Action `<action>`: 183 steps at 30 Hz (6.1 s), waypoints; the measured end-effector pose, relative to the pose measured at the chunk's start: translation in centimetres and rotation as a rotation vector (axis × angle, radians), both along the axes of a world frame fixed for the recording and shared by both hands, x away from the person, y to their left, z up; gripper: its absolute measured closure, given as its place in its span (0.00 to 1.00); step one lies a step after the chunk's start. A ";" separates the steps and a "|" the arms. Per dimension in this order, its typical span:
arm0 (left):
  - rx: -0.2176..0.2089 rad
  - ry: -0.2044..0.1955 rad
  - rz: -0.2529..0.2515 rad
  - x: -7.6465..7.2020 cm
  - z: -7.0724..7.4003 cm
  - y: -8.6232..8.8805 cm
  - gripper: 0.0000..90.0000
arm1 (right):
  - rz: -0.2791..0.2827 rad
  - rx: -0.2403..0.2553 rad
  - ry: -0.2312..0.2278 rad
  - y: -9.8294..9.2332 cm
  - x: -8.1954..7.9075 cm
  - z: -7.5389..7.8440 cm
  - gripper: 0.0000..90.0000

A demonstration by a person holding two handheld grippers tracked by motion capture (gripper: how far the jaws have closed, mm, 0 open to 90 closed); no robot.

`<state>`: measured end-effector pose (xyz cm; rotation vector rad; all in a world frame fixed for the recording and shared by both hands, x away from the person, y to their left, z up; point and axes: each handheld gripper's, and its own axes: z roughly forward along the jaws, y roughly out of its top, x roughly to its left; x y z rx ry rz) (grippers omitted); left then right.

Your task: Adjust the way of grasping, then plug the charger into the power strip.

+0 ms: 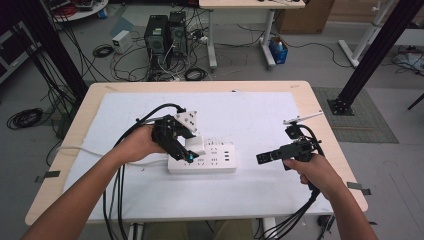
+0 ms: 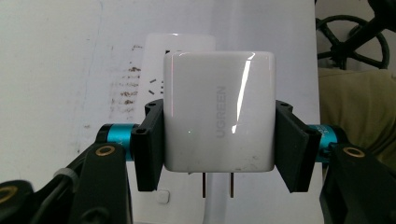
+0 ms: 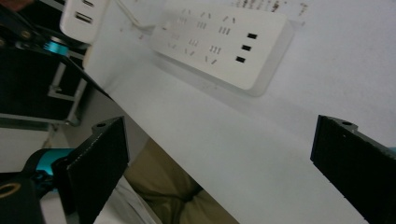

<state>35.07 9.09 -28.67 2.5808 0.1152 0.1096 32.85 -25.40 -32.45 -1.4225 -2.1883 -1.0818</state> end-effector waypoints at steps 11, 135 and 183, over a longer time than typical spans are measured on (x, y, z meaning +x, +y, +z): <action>-0.035 -0.029 -0.017 -0.3 -0.4 -1.0 0.47 | -0.039 0.161 0.109 0.7 0.6 -0.1 0.04; 0.224 0.050 0.318 1.2 -1.2 11.4 0.22 | 0.092 -0.438 -0.221 1.3 2.7 5.3 0.69; 0.297 0.055 0.310 1.1 -3.8 12.4 0.22 | 0.911 -0.667 -0.430 18.3 8.3 -1.0 0.69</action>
